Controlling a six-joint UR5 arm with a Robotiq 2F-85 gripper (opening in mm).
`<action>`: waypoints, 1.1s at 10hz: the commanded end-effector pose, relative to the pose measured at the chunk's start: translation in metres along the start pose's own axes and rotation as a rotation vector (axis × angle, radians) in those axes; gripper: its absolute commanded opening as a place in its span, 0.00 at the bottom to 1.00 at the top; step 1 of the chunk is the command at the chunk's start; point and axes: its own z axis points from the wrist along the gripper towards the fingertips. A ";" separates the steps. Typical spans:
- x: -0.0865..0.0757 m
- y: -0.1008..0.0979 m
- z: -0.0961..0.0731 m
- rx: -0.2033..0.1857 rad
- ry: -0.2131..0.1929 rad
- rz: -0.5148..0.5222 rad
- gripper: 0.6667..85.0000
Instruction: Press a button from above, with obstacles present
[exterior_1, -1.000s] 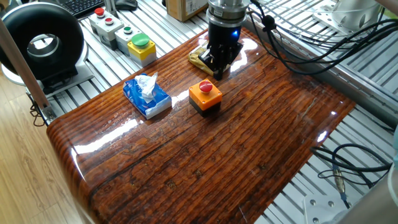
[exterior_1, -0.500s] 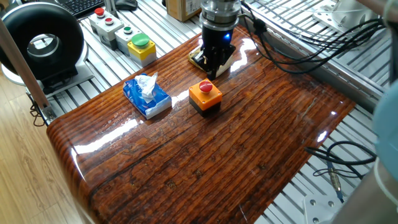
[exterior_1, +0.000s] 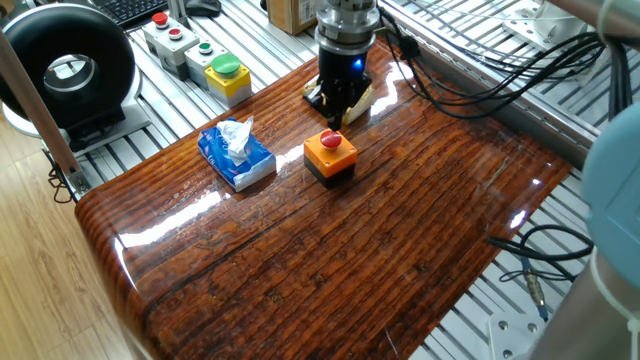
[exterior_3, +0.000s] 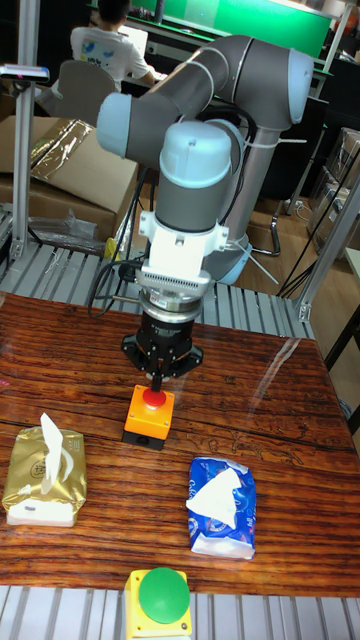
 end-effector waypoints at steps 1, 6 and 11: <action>-0.005 0.000 0.009 -0.006 -0.011 0.004 0.01; -0.004 0.000 0.011 -0.001 -0.006 0.008 0.01; 0.002 -0.001 0.008 0.006 0.003 0.016 0.01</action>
